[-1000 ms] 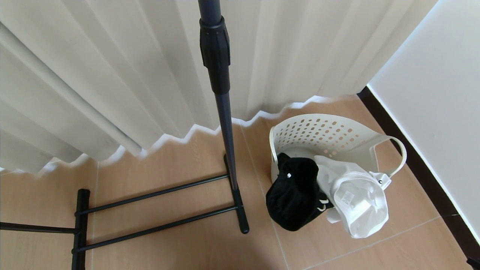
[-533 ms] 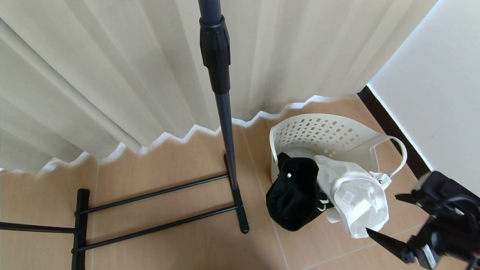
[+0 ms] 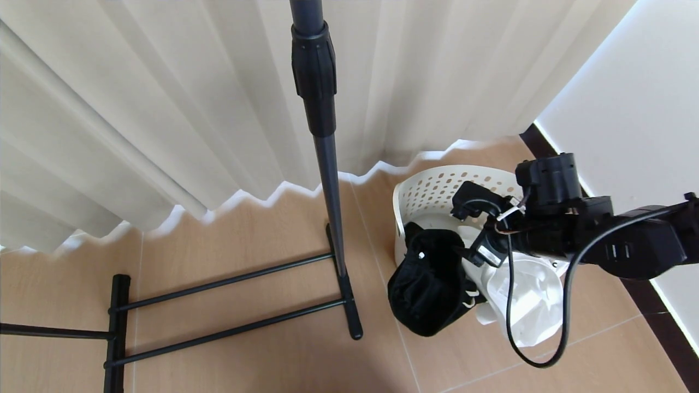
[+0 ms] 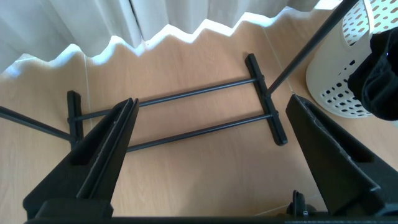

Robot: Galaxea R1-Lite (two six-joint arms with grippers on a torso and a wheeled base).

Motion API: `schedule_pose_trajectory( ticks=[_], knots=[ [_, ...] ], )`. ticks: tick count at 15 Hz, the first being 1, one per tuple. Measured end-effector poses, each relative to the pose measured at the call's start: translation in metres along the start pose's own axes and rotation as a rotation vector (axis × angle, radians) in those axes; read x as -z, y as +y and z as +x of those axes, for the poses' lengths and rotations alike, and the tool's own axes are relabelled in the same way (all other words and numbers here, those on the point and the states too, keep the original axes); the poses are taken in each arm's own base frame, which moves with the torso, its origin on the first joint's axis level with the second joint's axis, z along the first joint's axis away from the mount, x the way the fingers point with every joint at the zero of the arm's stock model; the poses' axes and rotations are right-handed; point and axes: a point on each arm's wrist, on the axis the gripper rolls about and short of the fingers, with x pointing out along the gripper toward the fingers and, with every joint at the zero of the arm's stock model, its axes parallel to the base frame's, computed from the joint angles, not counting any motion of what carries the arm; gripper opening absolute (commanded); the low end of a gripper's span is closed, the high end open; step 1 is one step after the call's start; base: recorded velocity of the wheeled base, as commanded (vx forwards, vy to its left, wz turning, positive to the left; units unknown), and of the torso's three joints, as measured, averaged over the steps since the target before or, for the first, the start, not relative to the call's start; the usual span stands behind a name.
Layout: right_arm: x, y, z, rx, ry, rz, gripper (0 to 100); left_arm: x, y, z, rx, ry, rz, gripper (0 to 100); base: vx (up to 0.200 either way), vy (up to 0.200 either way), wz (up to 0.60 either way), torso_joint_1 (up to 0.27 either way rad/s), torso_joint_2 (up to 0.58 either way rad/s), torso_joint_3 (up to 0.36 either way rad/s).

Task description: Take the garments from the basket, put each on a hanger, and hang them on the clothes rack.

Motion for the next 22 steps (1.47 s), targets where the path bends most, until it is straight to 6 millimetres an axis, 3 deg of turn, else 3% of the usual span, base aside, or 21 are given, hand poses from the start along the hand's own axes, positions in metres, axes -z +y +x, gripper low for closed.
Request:
schedule_pose_trajectory(
  ticks=[7, 15, 16, 20, 22],
  knots=[
    [-0.025, 0.011, 0.064, -0.016, -0.014, -0.016, 100, 0.0, 0.0, 0.0, 0.0, 0.0, -0.001, 100, 0.0, 0.0, 0.0, 0.0, 0.0, 0.0],
    [-0.033, 0.016, 0.101, -0.013, -0.024, 0.003, 100, 0.0, 0.0, 0.0, 0.0, 0.0, -0.001, 100, 0.0, 0.0, 0.0, 0.0, 0.0, 0.0],
    [-0.033, 0.016, 0.103, -0.013, -0.025, 0.011, 0, 0.0, 0.0, 0.0, -0.001, 0.0, -0.001, 100, 0.0, 0.0, 0.0, 0.0, 0.0, 0.0],
    [-0.031, 0.017, 0.103, -0.018, -0.019, 0.087, 0, 0.0, 0.0, 0.0, -0.001, 0.0, 0.0, 100, 0.0, 0.0, 0.0, 0.0, 0.0, 0.0],
    [-0.034, 0.017, 0.091, -0.014, -0.038, 0.176, 0, 0.0, 0.0, 0.0, 0.0, 0.0, 0.0, 100, 0.0, 0.0, 0.0, 0.0, 0.0, 0.0]
  ],
)
